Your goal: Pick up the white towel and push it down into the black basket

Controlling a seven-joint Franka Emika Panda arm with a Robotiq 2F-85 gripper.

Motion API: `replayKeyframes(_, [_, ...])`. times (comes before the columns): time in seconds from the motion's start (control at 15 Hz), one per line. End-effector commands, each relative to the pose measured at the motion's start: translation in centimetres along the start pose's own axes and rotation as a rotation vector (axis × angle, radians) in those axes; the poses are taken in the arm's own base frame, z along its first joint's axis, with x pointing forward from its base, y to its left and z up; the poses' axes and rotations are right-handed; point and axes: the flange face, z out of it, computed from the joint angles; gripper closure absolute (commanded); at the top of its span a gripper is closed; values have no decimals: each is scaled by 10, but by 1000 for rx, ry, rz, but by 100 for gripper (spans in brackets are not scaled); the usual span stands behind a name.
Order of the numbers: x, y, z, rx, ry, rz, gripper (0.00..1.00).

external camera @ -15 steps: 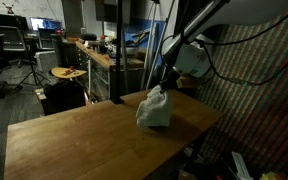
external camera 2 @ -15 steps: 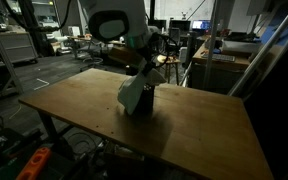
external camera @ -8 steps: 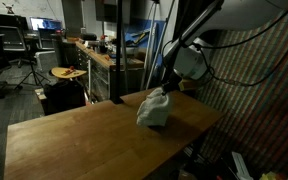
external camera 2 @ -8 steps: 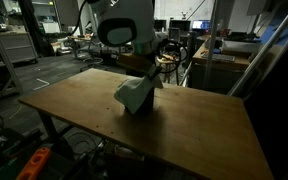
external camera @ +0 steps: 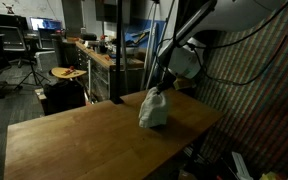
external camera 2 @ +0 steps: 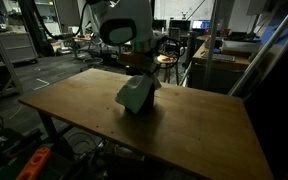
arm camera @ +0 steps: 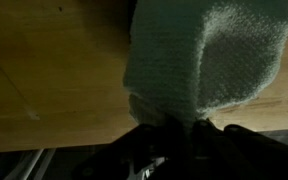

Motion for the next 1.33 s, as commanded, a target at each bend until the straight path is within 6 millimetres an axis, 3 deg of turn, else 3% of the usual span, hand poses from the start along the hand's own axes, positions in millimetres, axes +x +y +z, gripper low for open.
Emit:
replayKeyframes(0.0, [7,-22,10,17,-14,-70,96])
replayKeyframes(0.27, [1,-39,27,35,-50,-122,96])
replayKeyframes(0.53, [-2,-43,34,47,-59,-124,96])
replayKeyframes(0.87, [-2,-28,29,42,-43,-95,96])
replayKeyframes(1.27, [-4,9,14,10,-14,-42,96])
